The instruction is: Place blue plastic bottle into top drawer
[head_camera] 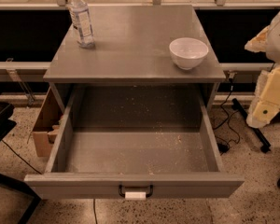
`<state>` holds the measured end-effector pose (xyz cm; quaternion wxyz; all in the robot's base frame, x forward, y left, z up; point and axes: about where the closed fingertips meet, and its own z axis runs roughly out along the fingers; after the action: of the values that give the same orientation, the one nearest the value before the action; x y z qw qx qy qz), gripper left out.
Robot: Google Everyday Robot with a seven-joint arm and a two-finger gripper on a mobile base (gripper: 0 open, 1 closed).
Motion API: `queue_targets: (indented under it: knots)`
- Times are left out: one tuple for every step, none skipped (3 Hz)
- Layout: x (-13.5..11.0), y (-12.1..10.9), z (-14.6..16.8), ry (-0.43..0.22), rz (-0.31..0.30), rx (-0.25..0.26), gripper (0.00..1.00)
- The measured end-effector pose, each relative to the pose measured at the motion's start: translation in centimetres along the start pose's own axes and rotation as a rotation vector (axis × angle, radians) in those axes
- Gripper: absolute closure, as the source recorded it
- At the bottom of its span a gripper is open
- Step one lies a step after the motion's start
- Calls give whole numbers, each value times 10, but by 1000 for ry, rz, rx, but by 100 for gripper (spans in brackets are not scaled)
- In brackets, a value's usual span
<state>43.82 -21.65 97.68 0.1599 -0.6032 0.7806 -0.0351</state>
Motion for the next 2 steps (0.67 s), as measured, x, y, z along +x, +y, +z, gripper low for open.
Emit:
queue_targets:
  knots:
    - [0,-1,0,-4,-1,4,0]
    - [-2,-9,1,-27,-5,24,0]
